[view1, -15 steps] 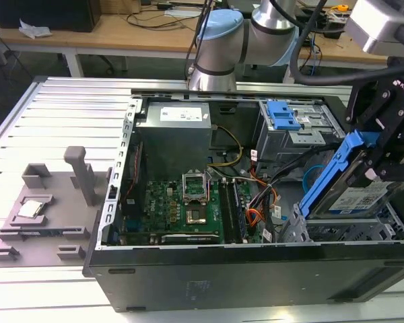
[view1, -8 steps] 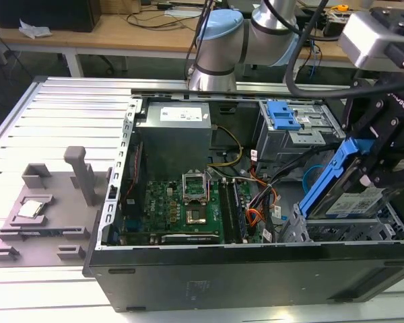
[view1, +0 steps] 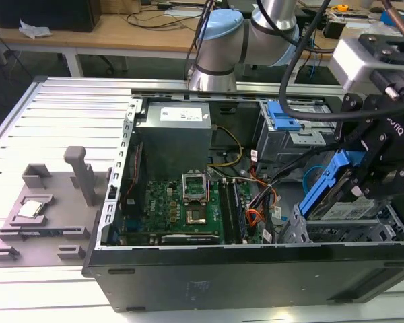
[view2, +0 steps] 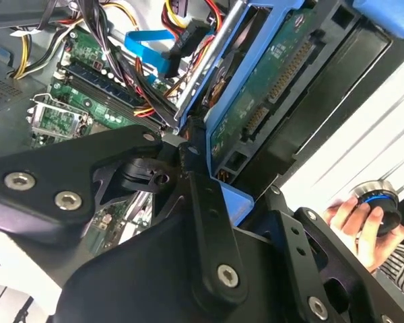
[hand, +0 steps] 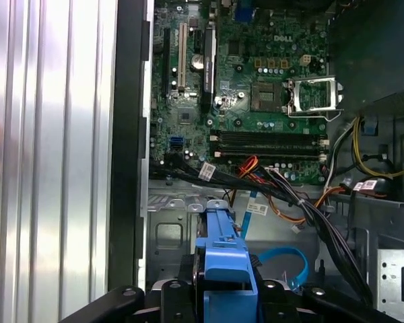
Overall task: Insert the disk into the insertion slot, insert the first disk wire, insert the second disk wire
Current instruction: 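Insert the disk into the insertion slot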
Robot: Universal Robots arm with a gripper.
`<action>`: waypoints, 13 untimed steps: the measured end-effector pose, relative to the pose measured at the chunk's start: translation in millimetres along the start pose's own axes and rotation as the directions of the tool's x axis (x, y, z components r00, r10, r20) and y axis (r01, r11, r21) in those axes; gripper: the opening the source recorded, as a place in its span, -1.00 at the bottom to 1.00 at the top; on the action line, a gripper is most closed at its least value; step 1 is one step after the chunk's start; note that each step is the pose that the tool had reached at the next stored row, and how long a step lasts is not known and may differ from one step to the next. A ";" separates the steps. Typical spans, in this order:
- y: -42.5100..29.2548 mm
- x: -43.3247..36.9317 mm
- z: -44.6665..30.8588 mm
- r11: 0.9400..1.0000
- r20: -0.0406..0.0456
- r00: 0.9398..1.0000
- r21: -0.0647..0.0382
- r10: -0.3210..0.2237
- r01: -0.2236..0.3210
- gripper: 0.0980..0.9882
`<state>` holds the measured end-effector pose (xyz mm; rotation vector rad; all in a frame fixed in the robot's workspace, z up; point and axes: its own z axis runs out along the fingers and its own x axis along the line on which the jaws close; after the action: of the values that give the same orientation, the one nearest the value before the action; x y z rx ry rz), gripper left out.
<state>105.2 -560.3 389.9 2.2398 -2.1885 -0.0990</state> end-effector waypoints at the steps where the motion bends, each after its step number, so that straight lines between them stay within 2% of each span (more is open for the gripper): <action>1: -0.1 0.0 2.2 1.000 0.000 1.000 0.000 0.000 0.000 -0.40; 6: -0.2 0.1 3.5 1.000 0.000 1.000 0.000 0.000 0.000 -0.37; 7: -0.2 0.1 3.6 1.000 0.000 1.000 0.000 0.000 0.000 -0.23; 13: -0.2 0.1 3.9 1.000 0.000 1.000 0.000 0.000 0.000 -0.23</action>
<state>105.2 -560.2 386.0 2.2399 -2.1884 -0.0993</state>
